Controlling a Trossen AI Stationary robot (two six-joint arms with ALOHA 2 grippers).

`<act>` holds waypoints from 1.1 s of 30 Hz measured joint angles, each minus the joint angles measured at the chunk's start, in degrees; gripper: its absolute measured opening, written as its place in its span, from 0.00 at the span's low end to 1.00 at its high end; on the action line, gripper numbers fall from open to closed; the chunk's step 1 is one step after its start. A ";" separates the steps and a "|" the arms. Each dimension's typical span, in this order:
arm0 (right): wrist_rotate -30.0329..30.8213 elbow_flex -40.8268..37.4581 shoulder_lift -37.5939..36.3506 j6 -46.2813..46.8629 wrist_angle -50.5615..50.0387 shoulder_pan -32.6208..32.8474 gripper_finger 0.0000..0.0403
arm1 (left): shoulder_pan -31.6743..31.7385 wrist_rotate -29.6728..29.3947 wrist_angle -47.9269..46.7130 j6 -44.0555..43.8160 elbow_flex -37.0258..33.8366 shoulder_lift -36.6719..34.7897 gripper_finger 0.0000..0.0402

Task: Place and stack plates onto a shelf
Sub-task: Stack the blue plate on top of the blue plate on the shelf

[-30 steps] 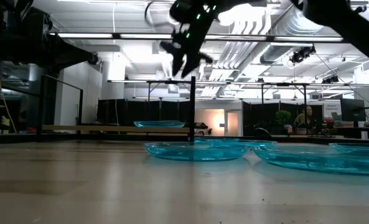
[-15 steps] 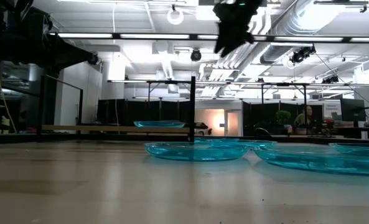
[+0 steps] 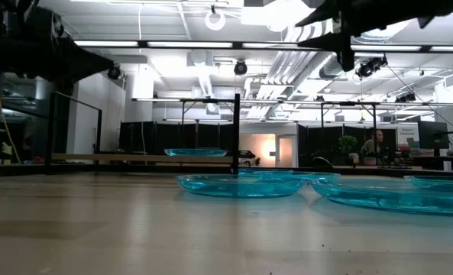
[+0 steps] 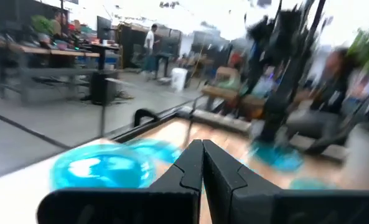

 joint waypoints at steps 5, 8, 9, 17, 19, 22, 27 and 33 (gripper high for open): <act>0.49 -0.78 -2.37 1.99 0.93 0.81 0.39 | 0.22 0.36 9.76 -17.74 0.00 0.56 0.00; 0.52 -0.07 -2.44 1.51 0.84 1.05 0.39 | 0.24 3.97 10.76 -25.15 1.39 3.91 0.00; 0.52 0.14 -2.48 1.17 0.89 1.05 0.39 | 0.20 6.10 10.41 -26.54 2.50 5.83 0.01; 0.56 0.31 -2.43 -0.02 0.75 1.00 0.39 | -0.70 13.15 2.60 -28.46 21.05 35.21 0.11; 0.56 0.31 -2.43 -0.07 0.73 1.00 0.39 | -0.72 14.89 -1.75 -28.44 26.60 43.73 0.15; 0.54 0.31 -2.43 -1.03 0.52 1.00 0.39 | -0.72 16.18 -7.53 -31.22 33.29 55.62 0.21; -0.57 0.33 -2.43 -1.52 -0.66 1.02 0.39 | -0.59 22.14 -9.53 -38.32 40.07 71.48 0.28; -1.52 0.35 -2.41 -1.52 -2.92 1.02 0.39 | -1.05 22.91 -8.90 -46.53 44.09 85.69 0.30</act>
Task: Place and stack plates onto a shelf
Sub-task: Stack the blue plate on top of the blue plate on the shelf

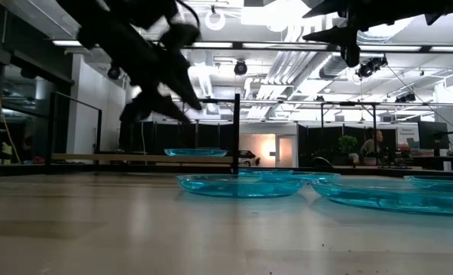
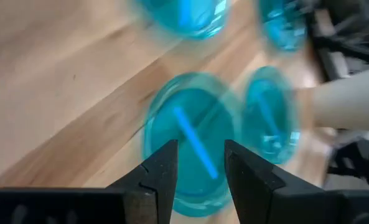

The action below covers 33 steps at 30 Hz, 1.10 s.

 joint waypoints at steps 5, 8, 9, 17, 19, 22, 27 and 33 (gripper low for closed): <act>-0.81 0.00 0.00 -0.51 -1.95 0.00 0.39 | 0.04 -0.33 0.76 -2.53 2.59 8.65 0.30; -0.85 0.00 0.02 -0.63 -2.79 0.00 0.39 | 0.04 -1.09 0.63 -2.84 4.97 13.18 0.30; -0.85 0.00 0.02 -0.63 -2.92 0.00 0.39 | 0.04 -1.32 0.77 -2.42 5.83 14.49 0.30; -1.41 0.00 0.02 -0.52 -3.28 0.00 0.39 | 0.09 -2.19 -3.00 3.00 12.81 21.50 0.30; -1.46 0.00 0.02 -0.48 -3.49 0.00 0.39 | 0.09 -2.19 -2.93 3.81 14.07 22.23 0.30; -1.46 0.00 0.02 -0.48 -3.62 0.02 0.39 | 0.09 -1.78 -3.05 4.55 14.71 22.18 0.30; -1.44 0.02 0.02 -0.48 -3.68 0.02 0.39 | 0.07 0.78 -4.15 6.06 14.75 22.13 0.29; -1.44 0.02 0.02 -0.50 -3.69 0.01 0.39 | -0.53 -0.07 -6.57 6.06 14.68 22.13 0.25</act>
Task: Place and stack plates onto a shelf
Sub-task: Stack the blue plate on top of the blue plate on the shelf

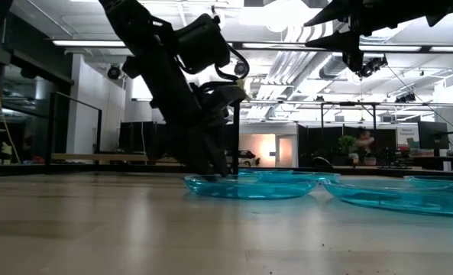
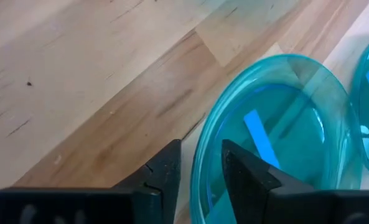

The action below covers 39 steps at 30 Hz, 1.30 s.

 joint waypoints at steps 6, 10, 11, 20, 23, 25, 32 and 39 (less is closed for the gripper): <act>0.02 0.00 0.00 0.00 -0.02 -0.01 0.39 | -1.00 -0.74 0.04 0.36 0.07 1.23 0.23; 0.02 0.00 0.00 -0.11 -0.02 -0.01 0.39 | -1.37 -1.42 -0.17 0.37 0.11 1.66 0.12; 0.02 0.00 0.00 -0.11 -0.04 -0.01 0.39 | -1.28 -1.35 -0.29 0.59 0.08 1.40 0.07; 0.06 0.00 0.00 -0.57 -0.13 -0.04 0.39 | 3.52 -0.38 -6.21 8.08 -0.14 -9.00 0.00; 0.80 0.00 0.00 -0.57 -0.37 -0.04 0.39 | 5.59 -1.80 -9.66 11.32 -0.17 -15.99 0.00; 1.46 0.00 0.00 -0.57 -0.36 -0.04 0.39 | 6.90 -4.32 -12.42 13.33 -0.17 -21.38 0.00; 2.62 0.00 -0.02 -0.57 -0.34 -0.04 0.39 | 11.40 -18.95 -20.92 12.43 -4.48 -38.96 0.00; 3.02 0.00 0.00 0.06 -0.16 -0.04 0.39 | 16.40 -24.96 -26.48 2.07 -15.03 -52.14 0.00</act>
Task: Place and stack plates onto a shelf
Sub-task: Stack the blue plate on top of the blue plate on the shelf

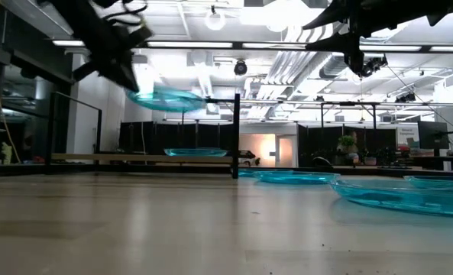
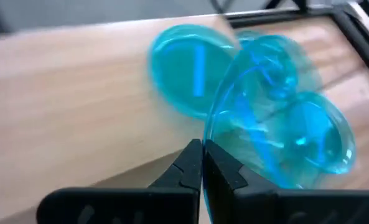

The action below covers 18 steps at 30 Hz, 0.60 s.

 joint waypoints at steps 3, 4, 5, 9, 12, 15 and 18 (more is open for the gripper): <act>0.01 0.00 0.00 0.00 0.11 0.00 0.39 | 3.56 -0.87 2.27 -2.84 -2.80 -2.47 0.00; 0.23 0.00 0.00 0.00 0.24 0.00 0.39 | 5.14 -0.80 3.97 -2.62 -3.33 -2.50 0.00; 0.66 0.00 0.00 0.00 0.26 0.00 0.39 | 6.86 -0.25 6.11 -1.85 -3.66 -2.19 0.00; 2.63 0.00 0.00 0.00 0.27 0.00 0.39 | 13.55 4.48 16.30 3.12 -3.62 2.98 0.00; 2.80 0.00 0.00 0.57 0.27 0.00 0.39 | 17.86 7.91 18.88 4.37 -2.66 8.73 0.00; 2.66 0.00 0.00 1.37 0.27 0.02 0.39 | 20.63 10.92 19.20 5.30 -0.51 13.89 0.00; 2.43 0.00 0.00 1.36 0.27 0.02 0.39 | 21.37 13.39 19.01 7.63 1.67 18.36 0.00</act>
